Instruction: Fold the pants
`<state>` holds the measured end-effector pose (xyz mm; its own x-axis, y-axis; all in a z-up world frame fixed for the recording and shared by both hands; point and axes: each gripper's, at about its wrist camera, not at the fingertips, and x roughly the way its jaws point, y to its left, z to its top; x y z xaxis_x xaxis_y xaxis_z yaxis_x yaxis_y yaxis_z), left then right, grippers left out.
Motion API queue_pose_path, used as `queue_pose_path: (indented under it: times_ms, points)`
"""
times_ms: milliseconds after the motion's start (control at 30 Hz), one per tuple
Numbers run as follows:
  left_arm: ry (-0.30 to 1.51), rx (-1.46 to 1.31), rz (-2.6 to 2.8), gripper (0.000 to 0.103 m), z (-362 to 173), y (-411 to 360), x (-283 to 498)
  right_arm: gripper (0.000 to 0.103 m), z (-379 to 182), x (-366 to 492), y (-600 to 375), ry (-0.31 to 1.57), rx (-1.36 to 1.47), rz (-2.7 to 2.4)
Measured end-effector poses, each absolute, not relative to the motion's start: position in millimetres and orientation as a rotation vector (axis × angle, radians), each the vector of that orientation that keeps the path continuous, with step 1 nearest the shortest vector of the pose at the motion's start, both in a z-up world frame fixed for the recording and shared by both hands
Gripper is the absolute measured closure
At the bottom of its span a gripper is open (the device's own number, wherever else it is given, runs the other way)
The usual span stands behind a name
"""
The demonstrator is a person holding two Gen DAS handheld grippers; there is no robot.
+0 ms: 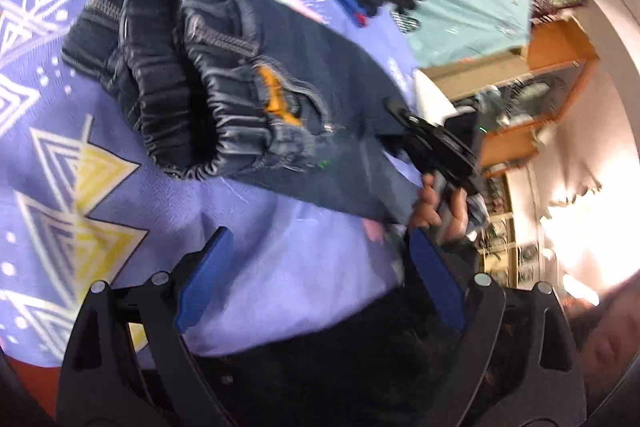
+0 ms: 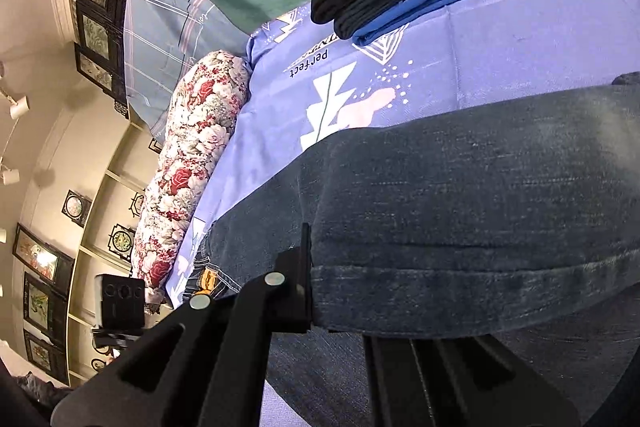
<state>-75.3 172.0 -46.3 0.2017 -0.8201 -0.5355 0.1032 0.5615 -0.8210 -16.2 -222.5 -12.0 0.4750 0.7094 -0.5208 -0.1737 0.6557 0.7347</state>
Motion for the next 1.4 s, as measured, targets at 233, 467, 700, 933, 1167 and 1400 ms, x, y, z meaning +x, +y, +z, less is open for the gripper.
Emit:
queue_pose_path:
  times_ms: [233, 467, 700, 933, 1167, 1400]
  points:
    - [1.15, -0.864, -0.548, 0.011, -50.3, 179.4, -48.5, 0.099, -16.3, -26.1, -221.6, 0.922, 0.63, 0.625]
    - [1.107, -0.868, -0.499, 0.01, -33.5, 180.5, -47.5, 0.099, -21.3, -27.7, -220.5, 0.92, 0.639, 0.659]
    - [1.139, -0.913, -0.457, 0.006, -48.8, 177.8, -33.2, 0.098, -21.0, -32.1, -221.1, 0.908, 0.645, 0.698]
    - [1.064, -0.872, -0.405, 0.045, -42.1, 173.0, -20.7, 0.097, -21.4, -33.3, -220.5, 0.901, 0.649, 0.722]
    - [0.95, -0.792, -0.43, 0.069, 10.1, 199.4, 4.9, 0.097, 11.9, -44.7, -202.7, 0.837, 0.64, 0.87]
    - [1.062, -0.764, -0.4, 0.062, -17.9, 226.4, 19.6, 0.099, -8.3, -71.0, -152.1, 1.004, 0.406, 0.841]
